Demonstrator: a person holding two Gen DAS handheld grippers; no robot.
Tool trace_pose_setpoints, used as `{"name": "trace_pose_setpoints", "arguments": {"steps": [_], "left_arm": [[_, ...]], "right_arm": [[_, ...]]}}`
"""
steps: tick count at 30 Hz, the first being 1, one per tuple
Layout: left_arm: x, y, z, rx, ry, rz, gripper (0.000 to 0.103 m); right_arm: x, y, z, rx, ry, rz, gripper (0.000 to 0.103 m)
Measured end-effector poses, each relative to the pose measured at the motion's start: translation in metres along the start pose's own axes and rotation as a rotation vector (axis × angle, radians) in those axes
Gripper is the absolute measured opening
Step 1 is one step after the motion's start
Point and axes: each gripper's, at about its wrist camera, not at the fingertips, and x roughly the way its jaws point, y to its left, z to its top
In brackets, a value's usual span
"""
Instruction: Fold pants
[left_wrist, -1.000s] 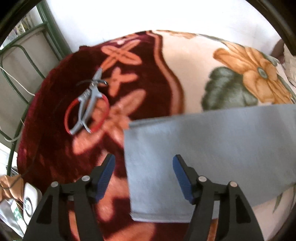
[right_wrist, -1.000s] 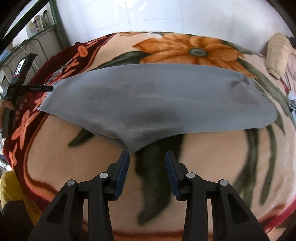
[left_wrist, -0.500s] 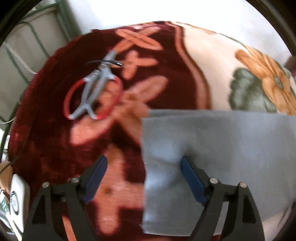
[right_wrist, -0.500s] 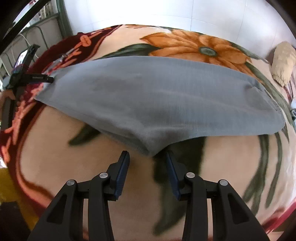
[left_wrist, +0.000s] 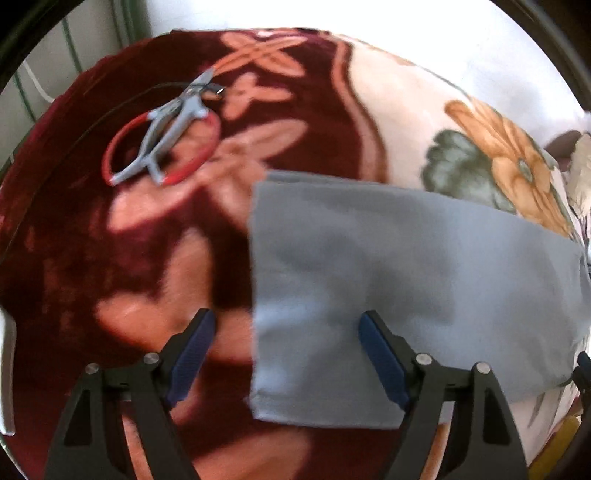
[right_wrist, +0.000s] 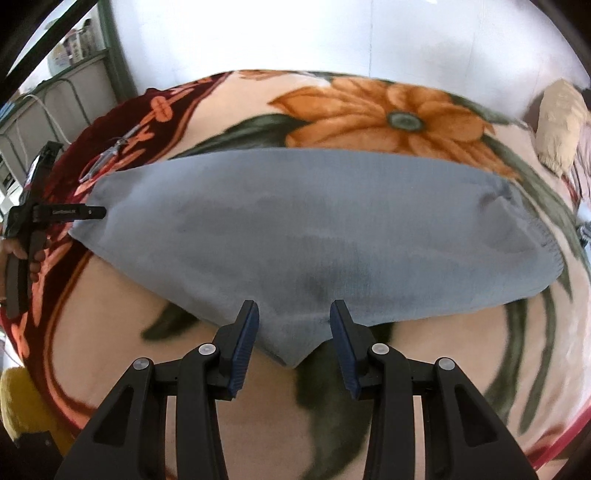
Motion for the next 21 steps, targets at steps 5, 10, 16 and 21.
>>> {"name": "trace_pose_setpoints", "arguments": {"steps": [5, 10, 16, 21], "left_arm": [[0.003, -0.003, 0.004, -0.022, -0.015, -0.039, 0.043], [-0.007, 0.0, 0.01, -0.057, -0.022, -0.107, 0.013], [-0.036, -0.01, 0.013, -0.046, -0.039, -0.136, 0.013], [-0.076, -0.035, 0.024, -0.007, -0.07, -0.153, 0.013]], "right_arm": [[-0.002, -0.006, -0.005, 0.033, -0.004, 0.024, 0.041], [-0.018, -0.007, -0.007, 0.025, -0.045, 0.025, 0.041], [-0.033, -0.014, -0.011, 0.009, -0.08, 0.008, 0.041], [-0.04, -0.023, -0.013, 0.039, -0.1, 0.027, 0.041]]}}
